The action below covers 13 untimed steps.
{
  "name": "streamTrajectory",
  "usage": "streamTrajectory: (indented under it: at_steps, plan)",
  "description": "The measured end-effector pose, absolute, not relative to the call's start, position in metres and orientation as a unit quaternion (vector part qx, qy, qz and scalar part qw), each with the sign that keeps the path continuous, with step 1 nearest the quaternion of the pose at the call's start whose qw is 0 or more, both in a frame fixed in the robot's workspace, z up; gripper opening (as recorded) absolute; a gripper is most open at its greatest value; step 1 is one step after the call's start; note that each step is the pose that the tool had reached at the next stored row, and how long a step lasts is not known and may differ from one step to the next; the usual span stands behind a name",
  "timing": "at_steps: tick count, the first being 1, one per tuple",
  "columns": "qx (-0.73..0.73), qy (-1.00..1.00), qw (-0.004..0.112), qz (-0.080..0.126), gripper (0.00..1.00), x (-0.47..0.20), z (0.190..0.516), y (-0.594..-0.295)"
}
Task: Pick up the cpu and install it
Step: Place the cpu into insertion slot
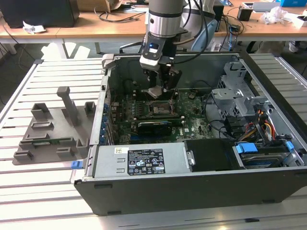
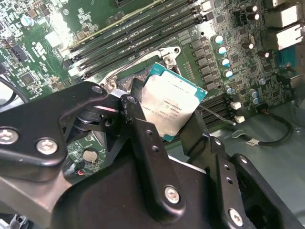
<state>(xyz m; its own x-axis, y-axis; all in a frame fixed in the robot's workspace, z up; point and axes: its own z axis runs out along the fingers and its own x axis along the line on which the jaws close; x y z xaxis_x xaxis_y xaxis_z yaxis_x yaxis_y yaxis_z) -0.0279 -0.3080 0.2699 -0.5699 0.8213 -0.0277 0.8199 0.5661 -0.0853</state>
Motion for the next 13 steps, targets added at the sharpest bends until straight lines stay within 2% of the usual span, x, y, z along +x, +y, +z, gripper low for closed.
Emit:
streamTrajectory:
  at_steps: [13]
  plan:
    - [-0.502,-0.864,0.009,0.044,0.55,-0.0279,0.2699,-0.3080]
